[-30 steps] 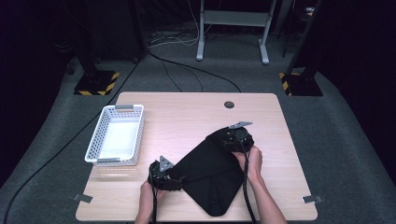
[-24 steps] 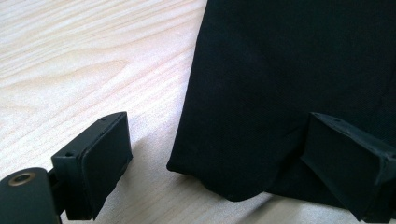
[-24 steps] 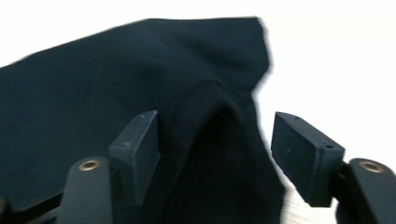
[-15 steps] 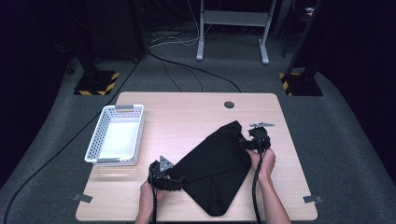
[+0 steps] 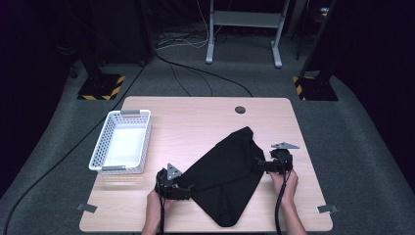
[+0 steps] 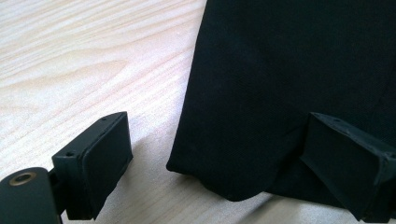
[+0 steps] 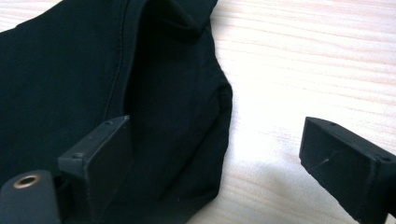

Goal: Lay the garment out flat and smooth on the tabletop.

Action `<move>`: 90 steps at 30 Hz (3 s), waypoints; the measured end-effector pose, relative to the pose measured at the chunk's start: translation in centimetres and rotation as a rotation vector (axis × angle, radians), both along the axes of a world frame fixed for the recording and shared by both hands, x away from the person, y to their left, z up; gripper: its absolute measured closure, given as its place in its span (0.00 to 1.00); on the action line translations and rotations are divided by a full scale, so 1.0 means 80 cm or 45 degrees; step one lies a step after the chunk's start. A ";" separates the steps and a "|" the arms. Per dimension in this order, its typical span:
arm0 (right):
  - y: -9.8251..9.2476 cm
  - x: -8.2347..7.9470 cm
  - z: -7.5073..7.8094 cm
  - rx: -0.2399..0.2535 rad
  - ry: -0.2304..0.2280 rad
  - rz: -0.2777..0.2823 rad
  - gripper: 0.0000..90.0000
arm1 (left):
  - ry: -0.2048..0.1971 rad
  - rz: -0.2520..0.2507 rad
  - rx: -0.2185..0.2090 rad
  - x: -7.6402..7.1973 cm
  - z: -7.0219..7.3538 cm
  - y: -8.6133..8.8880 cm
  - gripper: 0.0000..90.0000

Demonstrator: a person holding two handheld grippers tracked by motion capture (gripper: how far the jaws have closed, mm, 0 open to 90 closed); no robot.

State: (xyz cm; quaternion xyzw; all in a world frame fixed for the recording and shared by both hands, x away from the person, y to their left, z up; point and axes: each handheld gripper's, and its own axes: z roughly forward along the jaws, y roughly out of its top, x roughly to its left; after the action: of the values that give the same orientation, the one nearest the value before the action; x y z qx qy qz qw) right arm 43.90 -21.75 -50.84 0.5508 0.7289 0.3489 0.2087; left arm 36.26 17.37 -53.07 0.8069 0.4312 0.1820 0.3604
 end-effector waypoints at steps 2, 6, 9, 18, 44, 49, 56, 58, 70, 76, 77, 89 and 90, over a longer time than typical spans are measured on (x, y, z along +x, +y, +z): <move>-0.001 -0.003 -0.001 0.005 -0.011 0.008 0.10 | 0.000 0.000 0.000 0.000 0.000 0.000 0.09; 0.000 -0.007 -0.008 0.008 -0.004 0.014 0.09 | -0.007 -0.002 0.006 -0.001 0.000 0.000 0.09; 0.000 -0.009 -0.014 0.008 -0.002 0.021 0.09 | -0.010 0.002 0.005 -0.001 0.000 0.000 0.09; -0.004 -0.013 -0.025 -0.019 -0.019 0.047 0.07 | 0.011 0.043 0.006 0.002 0.000 -0.001 0.04; 0.020 -0.036 -0.026 -0.111 -0.046 0.074 0.08 | -0.062 -0.026 0.037 -0.002 0.001 -0.027 0.08; 0.031 -0.043 -0.026 -0.099 -0.038 0.111 0.08 | -0.036 -0.031 0.019 -0.006 0.001 -0.011 0.08; 0.047 -0.054 -0.026 -0.099 -0.037 0.138 0.08 | -0.031 -0.013 0.013 -0.016 0.000 0.005 0.08; 0.051 -0.057 -0.027 -0.094 -0.034 0.159 0.08 | -0.019 -0.007 0.005 -0.018 0.000 0.010 0.08; 0.031 -0.063 -0.024 0.119 -0.051 0.256 0.00 | -0.018 0.044 -0.014 -0.026 0.008 0.021 0.08; 0.019 -0.062 -0.024 0.127 -0.043 0.221 0.01 | -0.083 -0.002 -0.048 -0.025 0.039 -0.004 0.08; 0.019 -0.062 -0.024 0.106 -0.037 0.218 0.01 | -0.092 -0.046 -0.036 -0.021 0.045 -0.020 0.08; 0.024 -0.057 -0.026 0.062 -0.005 0.200 0.01 | -0.056 -0.208 -0.039 0.000 0.040 -0.105 0.09; 0.024 -0.057 -0.026 0.061 -0.004 0.200 0.01 | -0.057 -0.230 -0.040 0.000 0.040 -0.114 0.10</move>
State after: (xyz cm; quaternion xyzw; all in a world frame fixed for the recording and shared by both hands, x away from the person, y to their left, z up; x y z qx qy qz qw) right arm 39.33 -19.83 -52.91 0.4963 0.7608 0.3826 0.1686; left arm 36.28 8.27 -49.89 0.8325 0.3512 0.1600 0.3975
